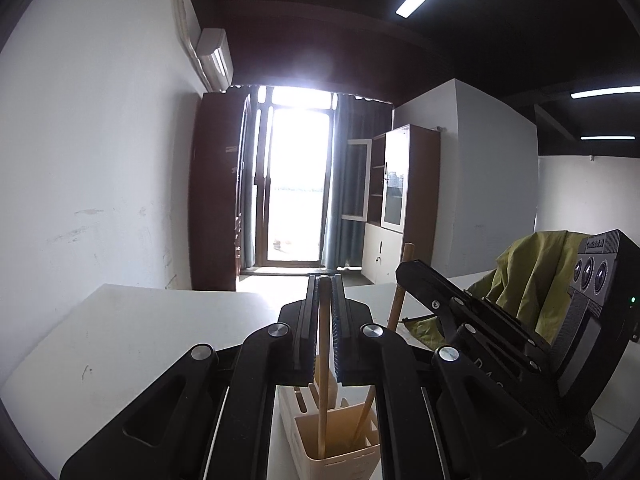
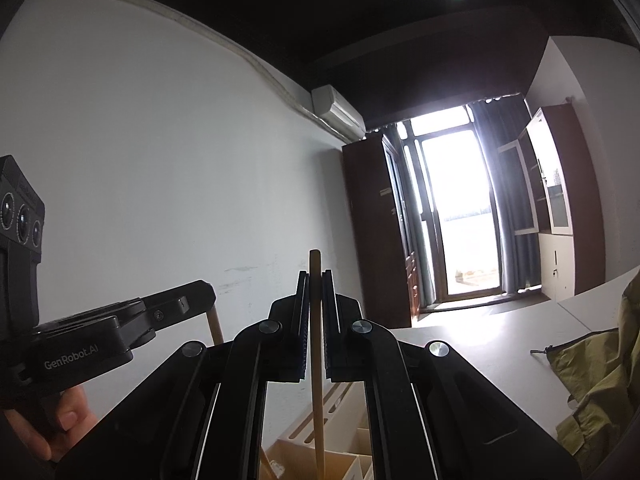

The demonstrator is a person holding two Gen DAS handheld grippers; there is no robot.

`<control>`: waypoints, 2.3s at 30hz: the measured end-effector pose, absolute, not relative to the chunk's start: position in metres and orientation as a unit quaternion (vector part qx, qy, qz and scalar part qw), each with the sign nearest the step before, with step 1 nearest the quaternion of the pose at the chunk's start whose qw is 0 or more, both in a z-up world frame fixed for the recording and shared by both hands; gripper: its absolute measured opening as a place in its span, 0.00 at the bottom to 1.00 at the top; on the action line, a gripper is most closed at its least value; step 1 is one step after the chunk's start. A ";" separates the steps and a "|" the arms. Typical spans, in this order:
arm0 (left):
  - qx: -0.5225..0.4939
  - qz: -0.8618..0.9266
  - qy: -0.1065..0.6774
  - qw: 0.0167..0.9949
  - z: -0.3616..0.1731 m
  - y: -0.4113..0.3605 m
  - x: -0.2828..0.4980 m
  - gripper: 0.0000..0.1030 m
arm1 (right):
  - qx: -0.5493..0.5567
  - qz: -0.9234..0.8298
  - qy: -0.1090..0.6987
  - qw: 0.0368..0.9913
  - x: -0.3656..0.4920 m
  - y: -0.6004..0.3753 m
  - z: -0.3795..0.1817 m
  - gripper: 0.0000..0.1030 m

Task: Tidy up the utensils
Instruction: 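Lift both held chopsticks and lower them upright into the cream holder, then open both tools to release the chopsticks and pull back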

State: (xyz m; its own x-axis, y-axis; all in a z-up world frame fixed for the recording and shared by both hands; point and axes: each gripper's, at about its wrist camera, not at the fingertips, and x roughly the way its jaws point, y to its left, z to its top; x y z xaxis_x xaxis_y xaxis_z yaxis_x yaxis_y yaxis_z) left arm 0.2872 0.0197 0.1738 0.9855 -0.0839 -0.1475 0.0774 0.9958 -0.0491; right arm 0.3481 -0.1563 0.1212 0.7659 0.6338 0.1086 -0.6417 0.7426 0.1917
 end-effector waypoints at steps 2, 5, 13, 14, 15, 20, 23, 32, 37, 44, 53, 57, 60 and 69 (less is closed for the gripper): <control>-0.019 -0.048 0.081 0.995 0.167 0.021 0.291 0.05 | 0.103 0.339 -0.012 0.935 0.349 -0.155 0.118 0.06; -0.015 -0.058 0.086 0.995 0.158 0.021 0.297 0.05 | 0.099 0.339 -0.002 0.936 0.352 -0.152 0.115 0.07; -0.012 -0.068 0.106 0.992 0.146 0.026 0.307 0.05 | 0.079 0.334 0.024 0.939 0.359 -0.142 0.108 0.07; -0.012 -0.068 0.108 0.992 0.144 0.026 0.309 0.05 | 0.077 0.334 0.027 0.939 0.359 -0.142 0.108 0.07; -0.012 -0.068 0.111 0.991 0.143 0.026 0.310 0.05 | 0.076 0.334 0.031 0.939 0.360 -0.142 0.106 0.07; -0.017 -0.070 0.127 0.989 0.135 0.029 0.316 0.06 | 0.076 0.333 0.047 0.939 0.364 -0.140 0.102 0.07; -0.017 -0.068 0.128 0.989 0.134 0.030 0.317 0.06 | 0.073 0.331 0.053 0.939 0.367 -0.138 0.102 0.07; -0.048 -0.074 0.139 0.986 0.140 0.043 0.314 0.23 | 0.099 0.323 0.067 0.939 0.367 -0.146 0.097 0.23; -0.060 -0.075 0.119 0.988 0.153 0.049 0.293 0.26 | 0.095 0.314 0.065 0.942 0.356 -0.153 0.098 0.26; -0.061 -0.072 0.114 0.989 0.159 0.050 0.261 0.30 | 0.100 0.285 0.084 0.950 0.341 -0.170 0.096 0.26; -0.054 -0.059 0.143 0.987 0.148 0.046 0.240 0.34 | 0.072 0.241 0.118 0.961 0.315 -0.180 0.094 0.34; -0.050 -0.055 0.163 0.984 0.141 0.042 0.233 0.36 | 0.060 0.232 0.144 0.960 0.302 -0.183 0.092 0.38; -0.040 -0.054 0.180 0.981 0.136 0.036 0.228 0.38 | 0.050 0.229 0.159 0.959 0.291 -0.184 0.088 0.39; -0.021 -0.053 0.239 0.969 0.113 0.019 0.226 0.42 | 0.047 0.212 0.224 0.950 0.275 -0.186 0.058 0.46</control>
State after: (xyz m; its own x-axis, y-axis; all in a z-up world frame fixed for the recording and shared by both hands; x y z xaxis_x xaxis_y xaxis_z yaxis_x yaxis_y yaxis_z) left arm 0.2256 0.0187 0.1129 0.8796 -0.1136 -0.4619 0.0935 0.9934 -0.0663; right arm 0.2745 -0.1860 0.0576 0.8091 0.4247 -0.4061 -0.3825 0.9053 0.1845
